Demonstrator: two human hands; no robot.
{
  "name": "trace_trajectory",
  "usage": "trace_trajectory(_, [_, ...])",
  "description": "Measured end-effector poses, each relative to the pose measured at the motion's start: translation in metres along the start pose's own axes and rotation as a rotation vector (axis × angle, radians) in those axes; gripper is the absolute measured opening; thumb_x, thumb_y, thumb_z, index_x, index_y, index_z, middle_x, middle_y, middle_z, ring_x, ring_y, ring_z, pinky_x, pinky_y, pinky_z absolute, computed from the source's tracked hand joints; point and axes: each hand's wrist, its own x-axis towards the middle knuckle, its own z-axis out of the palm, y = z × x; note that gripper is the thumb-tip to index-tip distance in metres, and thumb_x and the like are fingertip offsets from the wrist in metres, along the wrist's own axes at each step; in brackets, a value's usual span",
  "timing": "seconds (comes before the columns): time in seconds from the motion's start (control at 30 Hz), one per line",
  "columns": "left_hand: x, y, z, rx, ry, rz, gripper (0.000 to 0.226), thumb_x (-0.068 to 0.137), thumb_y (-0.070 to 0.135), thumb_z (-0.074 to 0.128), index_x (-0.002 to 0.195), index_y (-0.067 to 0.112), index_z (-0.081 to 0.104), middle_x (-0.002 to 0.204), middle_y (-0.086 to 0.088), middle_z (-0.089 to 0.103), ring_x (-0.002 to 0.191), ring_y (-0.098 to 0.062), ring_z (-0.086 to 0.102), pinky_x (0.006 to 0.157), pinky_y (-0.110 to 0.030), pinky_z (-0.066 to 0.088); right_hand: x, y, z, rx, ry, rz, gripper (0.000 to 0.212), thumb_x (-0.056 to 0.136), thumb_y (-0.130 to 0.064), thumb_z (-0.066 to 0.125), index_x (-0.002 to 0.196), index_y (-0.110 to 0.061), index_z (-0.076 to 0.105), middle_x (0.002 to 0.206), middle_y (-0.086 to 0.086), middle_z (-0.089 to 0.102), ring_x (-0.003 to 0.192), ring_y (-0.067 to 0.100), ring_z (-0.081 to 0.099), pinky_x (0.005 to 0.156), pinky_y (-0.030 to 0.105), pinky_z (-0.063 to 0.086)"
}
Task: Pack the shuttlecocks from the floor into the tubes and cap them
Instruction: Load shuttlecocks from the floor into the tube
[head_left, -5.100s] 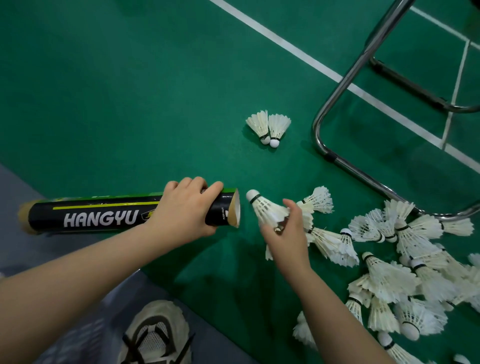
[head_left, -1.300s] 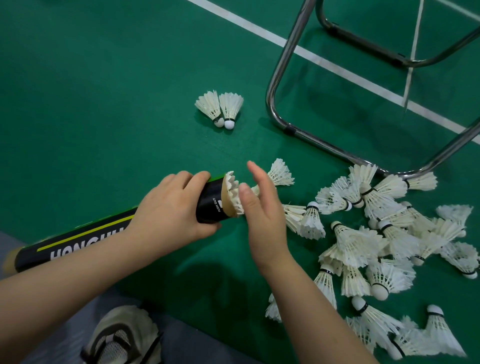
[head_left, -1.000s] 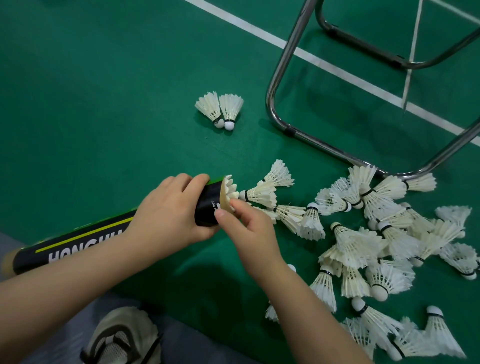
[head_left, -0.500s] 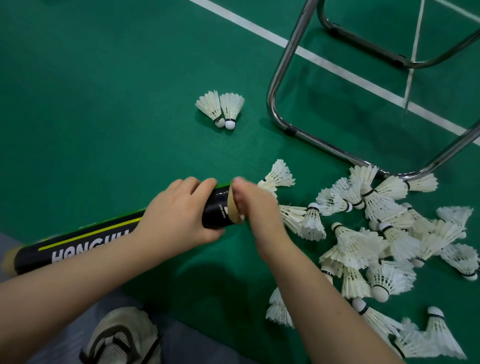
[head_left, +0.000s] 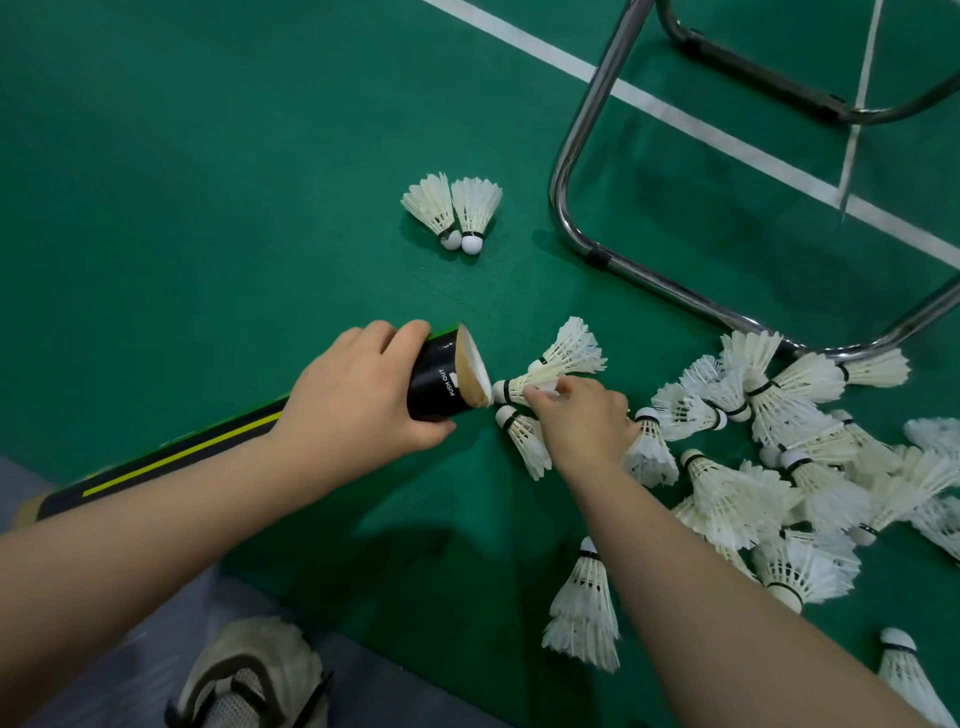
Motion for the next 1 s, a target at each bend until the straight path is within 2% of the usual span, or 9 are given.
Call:
trace_trajectory(0.07, [0.001, 0.0, 0.001, 0.006, 0.007, 0.004, 0.076, 0.056, 0.053, 0.072, 0.118, 0.016, 0.048, 0.095, -0.007, 0.055, 0.089, -0.03, 0.052, 0.072, -0.038, 0.045, 0.002, -0.003, -0.003, 0.05, 0.041, -0.019, 0.02, 0.085, -0.041, 0.051, 0.075, -0.024, 0.058, 0.081, -0.001, 0.059, 0.096, 0.025, 0.051, 0.08, 0.036, 0.029])
trace_trajectory(0.13, [0.001, -0.001, 0.001, 0.012, 0.008, 0.007, 0.076, 0.056, 0.053, 0.073, 0.117, 0.015, 0.048, 0.094, -0.008, 0.055, 0.088, -0.031, 0.053, 0.071, -0.038, 0.045, 0.0, -0.005, -0.009, 0.247, 0.096, -0.03, 0.029, 0.083, -0.033, 0.05, 0.06, -0.019, 0.04, 0.059, -0.004, 0.046, 0.067, 0.021, 0.046, 0.071, 0.034, 0.03])
trace_trajectory(0.27, [0.001, 0.002, 0.004, 0.01, -0.007, 0.025, 0.076, 0.054, 0.052, 0.075, 0.115, 0.013, 0.049, 0.092, -0.01, 0.056, 0.085, -0.033, 0.054, 0.071, -0.04, 0.046, -0.026, -0.011, -0.028, 0.794, 0.163, -0.033, 0.028, 0.082, -0.015, 0.054, 0.061, -0.012, 0.036, 0.054, -0.007, 0.036, 0.053, 0.011, 0.027, 0.054, 0.029, 0.025])
trace_trajectory(0.4, [-0.001, 0.004, 0.003, 0.017, -0.031, 0.031, 0.075, 0.054, 0.051, 0.074, 0.115, 0.014, 0.049, 0.091, -0.009, 0.056, 0.085, -0.032, 0.054, 0.07, -0.039, 0.046, -0.053, -0.023, -0.034, 1.06, 0.051, -0.182, 0.021, 0.078, -0.019, 0.057, 0.069, -0.001, 0.05, 0.061, -0.002, 0.047, 0.059, 0.01, 0.038, 0.058, 0.028, 0.033])
trace_trajectory(0.5, [-0.005, 0.006, 0.003, 0.018, -0.045, 0.045, 0.074, 0.053, 0.05, 0.075, 0.113, 0.014, 0.05, 0.089, -0.009, 0.056, 0.081, -0.032, 0.054, 0.067, -0.038, 0.046, -0.061, -0.032, -0.033, 0.99, -0.174, -0.297, 0.032, 0.077, -0.039, 0.052, 0.069, -0.009, 0.061, 0.067, 0.0, 0.055, 0.067, 0.013, 0.046, 0.065, 0.031, 0.038])
trace_trajectory(0.6, [-0.009, 0.006, 0.002, 0.009, -0.044, 0.058, 0.073, 0.052, 0.049, 0.076, 0.11, 0.013, 0.05, 0.085, -0.009, 0.055, 0.077, -0.033, 0.054, 0.065, -0.039, 0.047, -0.067, -0.036, -0.044, 0.806, -0.459, -0.371, 0.067, 0.082, -0.059, 0.042, 0.081, 0.005, 0.064, 0.075, 0.001, 0.055, 0.074, 0.01, 0.046, 0.068, 0.03, 0.036])
trace_trajectory(0.8, [-0.018, 0.008, -0.002, -0.02, 0.0, 0.093, 0.07, 0.051, 0.056, 0.061, 0.106, 0.019, 0.04, 0.082, -0.008, 0.056, 0.072, -0.032, 0.056, 0.061, -0.037, 0.048, -0.059, -0.037, -0.064, 0.713, -0.836, -0.439, 0.056, 0.073, -0.041, 0.055, 0.099, 0.008, 0.064, 0.088, 0.005, 0.059, 0.087, 0.01, 0.052, 0.091, 0.032, 0.04])
trace_trajectory(0.9, [-0.022, 0.011, -0.005, -0.019, 0.022, 0.117, 0.068, 0.053, 0.058, 0.055, 0.106, 0.018, 0.041, 0.08, -0.006, 0.055, 0.071, -0.03, 0.054, 0.061, -0.036, 0.048, -0.06, -0.043, -0.066, 0.637, -0.934, -0.453, 0.048, 0.066, -0.033, 0.062, 0.098, 0.004, 0.065, 0.091, 0.008, 0.063, 0.087, 0.011, 0.055, 0.091, 0.03, 0.043])
trace_trajectory(1.0, [-0.027, 0.013, -0.003, -0.025, 0.017, 0.15, 0.065, 0.056, 0.057, 0.049, 0.107, 0.017, 0.04, 0.079, -0.006, 0.053, 0.069, -0.03, 0.053, 0.06, -0.037, 0.05, -0.063, -0.051, -0.062, 0.472, -0.96, -0.524, 0.06, 0.052, -0.044, 0.07, 0.097, -0.005, 0.064, 0.117, 0.023, 0.058, 0.104, 0.023, 0.059, 0.099, 0.04, 0.044])
